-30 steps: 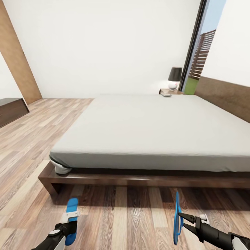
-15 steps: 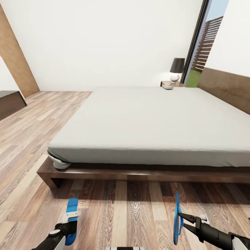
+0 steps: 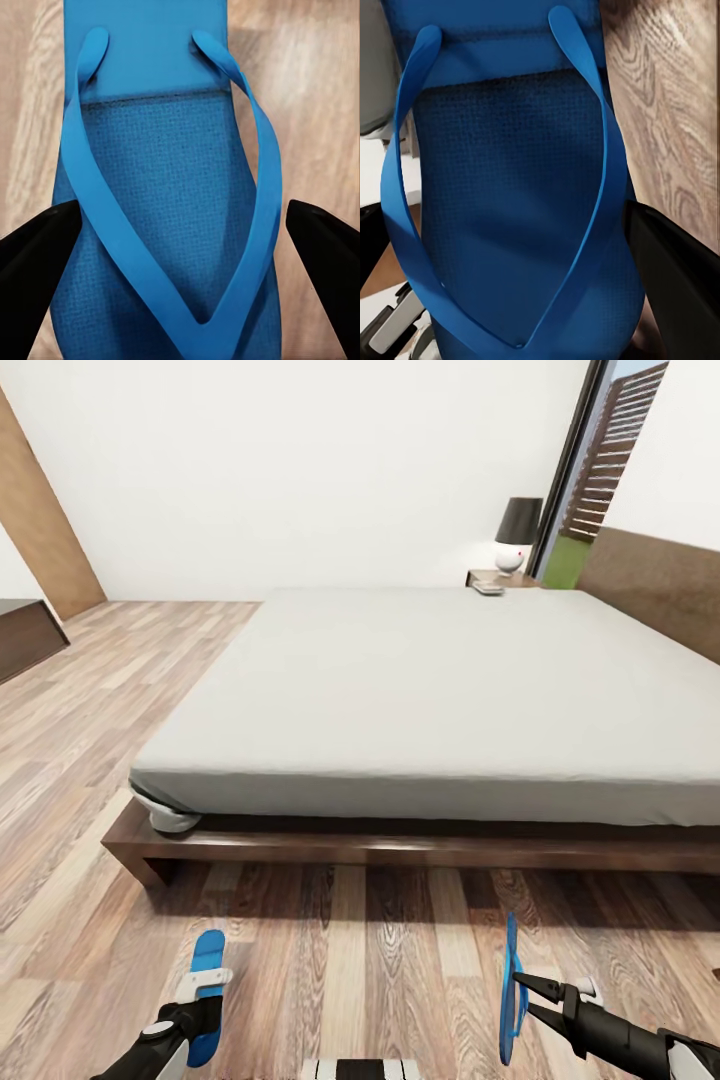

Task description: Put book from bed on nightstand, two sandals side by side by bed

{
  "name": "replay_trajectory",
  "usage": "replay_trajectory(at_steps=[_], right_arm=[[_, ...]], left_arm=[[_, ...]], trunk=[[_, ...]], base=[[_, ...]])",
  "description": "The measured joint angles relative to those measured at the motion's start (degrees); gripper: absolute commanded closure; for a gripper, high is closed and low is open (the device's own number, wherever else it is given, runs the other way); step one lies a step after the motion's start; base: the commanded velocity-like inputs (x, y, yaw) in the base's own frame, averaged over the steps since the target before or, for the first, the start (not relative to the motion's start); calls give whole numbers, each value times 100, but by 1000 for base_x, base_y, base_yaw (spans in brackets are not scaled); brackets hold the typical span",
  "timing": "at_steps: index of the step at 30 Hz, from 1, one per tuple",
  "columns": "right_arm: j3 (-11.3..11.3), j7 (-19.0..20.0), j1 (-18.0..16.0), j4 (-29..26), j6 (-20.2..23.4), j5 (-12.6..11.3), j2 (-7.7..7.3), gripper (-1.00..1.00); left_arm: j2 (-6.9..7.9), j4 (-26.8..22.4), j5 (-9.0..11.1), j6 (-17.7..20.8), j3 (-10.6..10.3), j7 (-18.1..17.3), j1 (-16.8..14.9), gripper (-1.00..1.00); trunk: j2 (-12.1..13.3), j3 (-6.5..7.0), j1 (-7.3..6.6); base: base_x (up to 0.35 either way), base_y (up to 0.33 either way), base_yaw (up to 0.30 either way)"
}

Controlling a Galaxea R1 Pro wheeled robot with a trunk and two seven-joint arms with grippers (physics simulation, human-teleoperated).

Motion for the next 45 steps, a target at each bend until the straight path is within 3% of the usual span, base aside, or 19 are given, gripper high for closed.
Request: replay_trajectory(at_steps=[27, 45], right_arm=[[0, 0, 1, 0, 0, 4, 3, 100], [-1, 0, 1, 1, 3, -6, 3, 100]], left_arm=[[-8, 6, 0, 0, -4, 0, 0, 100], [0, 4, 4, -35, 6, -8, 0, 100]], trunk=[[-36, -599, 70], [-37, -599, 67]], base=[[0, 0, 0], [120, 34, 0]])
